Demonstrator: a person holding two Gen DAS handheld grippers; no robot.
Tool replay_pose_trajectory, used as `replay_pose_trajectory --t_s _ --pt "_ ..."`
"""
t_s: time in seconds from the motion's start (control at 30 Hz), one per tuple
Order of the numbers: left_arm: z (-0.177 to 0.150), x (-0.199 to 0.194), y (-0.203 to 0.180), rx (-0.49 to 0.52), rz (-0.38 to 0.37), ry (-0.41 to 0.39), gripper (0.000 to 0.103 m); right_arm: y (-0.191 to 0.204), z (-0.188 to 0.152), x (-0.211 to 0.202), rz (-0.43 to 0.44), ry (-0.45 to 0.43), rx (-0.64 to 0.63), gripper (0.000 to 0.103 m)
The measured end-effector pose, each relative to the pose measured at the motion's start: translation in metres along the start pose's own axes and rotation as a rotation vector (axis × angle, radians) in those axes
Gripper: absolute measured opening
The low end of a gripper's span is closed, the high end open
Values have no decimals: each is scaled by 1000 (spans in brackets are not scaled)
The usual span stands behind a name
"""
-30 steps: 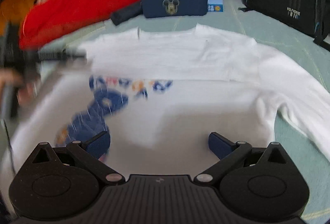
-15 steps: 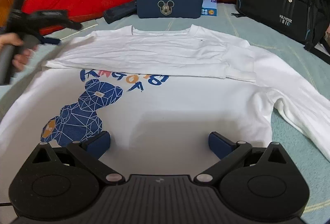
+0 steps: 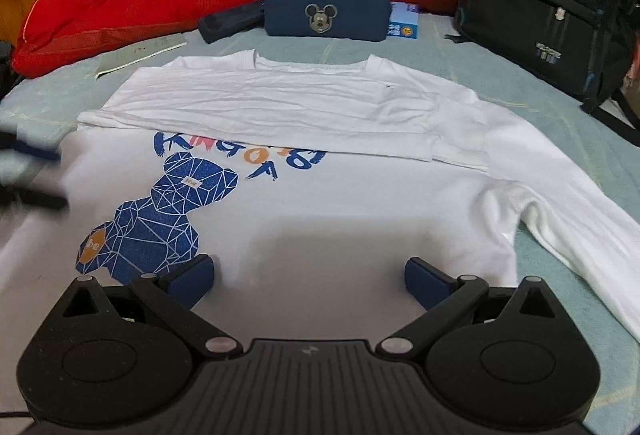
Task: Fold clothes
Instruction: 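Move the open right gripper to the cuff of the second sleeve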
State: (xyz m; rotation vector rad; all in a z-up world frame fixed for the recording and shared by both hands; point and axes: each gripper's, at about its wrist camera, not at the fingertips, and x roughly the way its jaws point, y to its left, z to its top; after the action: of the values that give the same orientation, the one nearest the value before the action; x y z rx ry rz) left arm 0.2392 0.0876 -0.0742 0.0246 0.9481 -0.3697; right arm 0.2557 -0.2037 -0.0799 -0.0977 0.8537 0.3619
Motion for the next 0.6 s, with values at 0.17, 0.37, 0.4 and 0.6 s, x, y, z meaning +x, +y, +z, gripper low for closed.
replay_pose_trajectory --t_s 0.17,0.37,0.4,0.6 --pt "-19 -24 -13 -10 93 -43 102 -6 -9 -25 14 -40 39 103" --pt "-28 -52 -53 75 151 -196 102 7 -19 -61 62 -111 -26 103" --pt "-34 -48 -57 78 164 -188 102 10 -24 -64 61 -113 -47 103" --pt "-64 -46 -75 112 223 -173 102 22 -56 -58 27 -39 -110 103"
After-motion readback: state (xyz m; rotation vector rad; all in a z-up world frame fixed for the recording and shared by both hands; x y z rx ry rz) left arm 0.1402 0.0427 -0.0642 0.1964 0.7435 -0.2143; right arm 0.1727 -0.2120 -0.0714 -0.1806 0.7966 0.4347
